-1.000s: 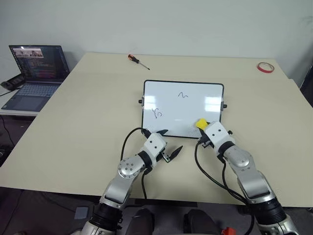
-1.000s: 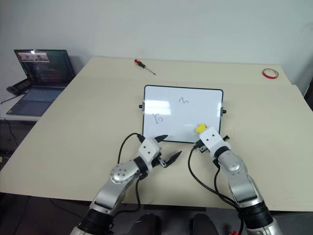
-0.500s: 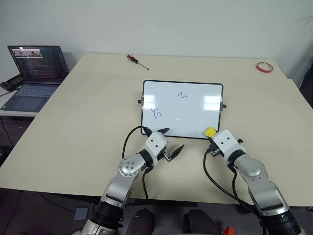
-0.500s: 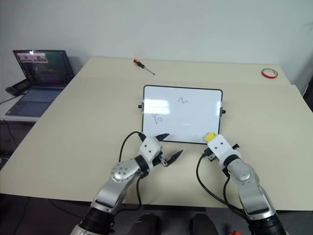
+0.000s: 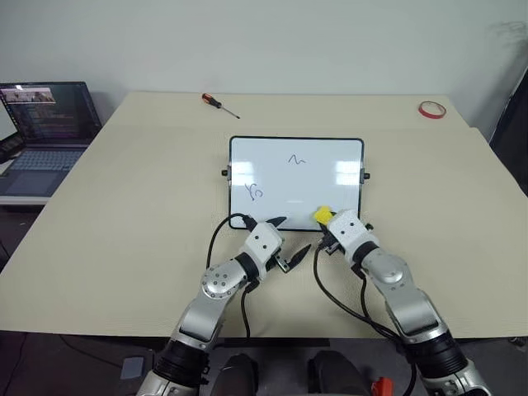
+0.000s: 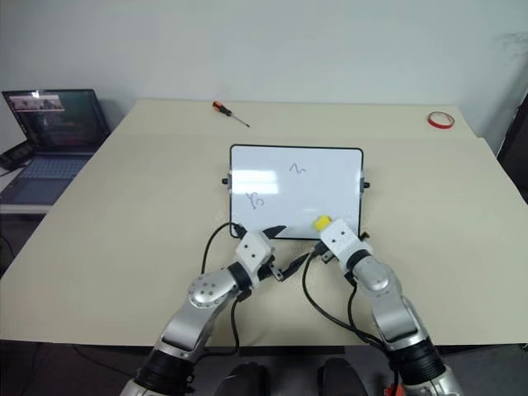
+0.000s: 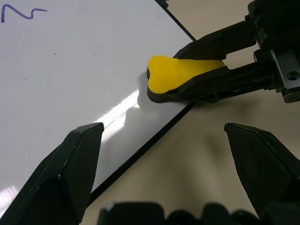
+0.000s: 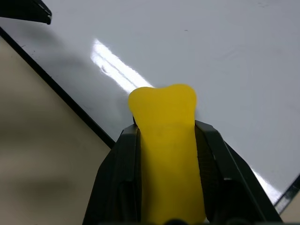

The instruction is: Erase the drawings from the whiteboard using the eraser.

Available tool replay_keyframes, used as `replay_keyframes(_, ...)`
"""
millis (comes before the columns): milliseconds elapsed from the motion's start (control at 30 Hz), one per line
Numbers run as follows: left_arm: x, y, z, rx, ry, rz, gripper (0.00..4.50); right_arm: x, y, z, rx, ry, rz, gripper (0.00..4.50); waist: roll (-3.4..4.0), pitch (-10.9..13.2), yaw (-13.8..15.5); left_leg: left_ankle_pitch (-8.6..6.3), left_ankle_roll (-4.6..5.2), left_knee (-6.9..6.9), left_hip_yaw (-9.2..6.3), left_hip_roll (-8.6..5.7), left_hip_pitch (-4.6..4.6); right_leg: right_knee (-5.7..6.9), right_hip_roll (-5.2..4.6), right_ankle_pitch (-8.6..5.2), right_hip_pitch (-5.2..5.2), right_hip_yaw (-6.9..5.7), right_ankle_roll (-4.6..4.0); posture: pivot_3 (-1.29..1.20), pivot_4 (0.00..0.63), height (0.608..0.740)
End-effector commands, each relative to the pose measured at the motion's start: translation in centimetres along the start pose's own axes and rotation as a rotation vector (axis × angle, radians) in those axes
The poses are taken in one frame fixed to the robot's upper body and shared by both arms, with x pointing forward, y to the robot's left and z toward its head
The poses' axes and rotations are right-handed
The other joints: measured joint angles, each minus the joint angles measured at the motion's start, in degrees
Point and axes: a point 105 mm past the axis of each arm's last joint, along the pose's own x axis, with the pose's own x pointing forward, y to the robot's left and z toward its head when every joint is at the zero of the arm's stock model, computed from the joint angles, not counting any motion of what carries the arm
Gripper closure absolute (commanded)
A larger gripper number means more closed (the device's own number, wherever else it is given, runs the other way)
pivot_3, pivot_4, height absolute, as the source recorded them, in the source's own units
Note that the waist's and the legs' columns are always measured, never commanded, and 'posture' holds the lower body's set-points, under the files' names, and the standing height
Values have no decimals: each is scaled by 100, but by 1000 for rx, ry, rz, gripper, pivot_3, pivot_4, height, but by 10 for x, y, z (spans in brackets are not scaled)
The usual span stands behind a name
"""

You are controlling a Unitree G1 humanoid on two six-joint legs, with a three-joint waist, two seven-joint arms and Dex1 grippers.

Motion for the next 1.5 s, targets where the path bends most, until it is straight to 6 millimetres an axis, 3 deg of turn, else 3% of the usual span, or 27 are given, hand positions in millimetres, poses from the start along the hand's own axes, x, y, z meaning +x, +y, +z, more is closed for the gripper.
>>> replay_keyframes(33, -2, 3, 15, 26, -51, 20, 0, 0, 4, -13, -25, 54, 28, 3299, 0, 0, 0, 0, 0, 0, 0, 0, 0, 0, 0, 0, 0, 0, 0, 0, 150, 740)
replay_keyframes(267, -3, 3, 14, 23, -48, 30, 0, -7, -17, -34, -123, 162, -34, 3299, -1, -1, 65, 0, 0, 0, -3, -1, 0, 0, -2, 0, 2, -2, 0, 0, 150, 740)
replay_keyframes(500, 0, 1, 15, 20, -52, 13, 0, -33, -36, -59, -145, 263, -83, 3299, -5, -3, 203, 0, 0, 4, -13, -15, -9, -4, -10, -1, 7, -3, 2, 0, 150, 740)
replay_keyframes(767, 3, 3, 15, 25, -56, 7, 0, -52, -45, -67, -120, 290, -114, 3299, -8, -3, 241, 0, 0, 4, -14, -18, -10, -7, -13, -1, 8, -5, 7, 0, 150, 740)
replay_keyframes(1067, 6, 3, 17, 24, -67, 8, 0, -45, -42, -22, 58, 62, -108, 3299, -12, 4, 225, 0, 0, 2, -14, -15, -14, -7, -12, -2, -1, -6, 8, 0, 150, 740)
replay_keyframes(1300, 3, 10, 19, 29, -77, 35, 0, -60, -52, 9, 146, -89, -142, 3299, -8, 6, 220, -1, -1, -5, -7, -13, -52, -6, -11, 0, -46, -5, 3, 0, 150, 740)
replay_keyframes(1500, 4, 9, 21, 31, -83, 36, 0, -64, -56, 12, 151, -103, -164, 3299, -8, 6, 222, -1, -1, -6, -8, -13, -66, -9, -11, -2, -55, -6, 3, 0, 150, 740)
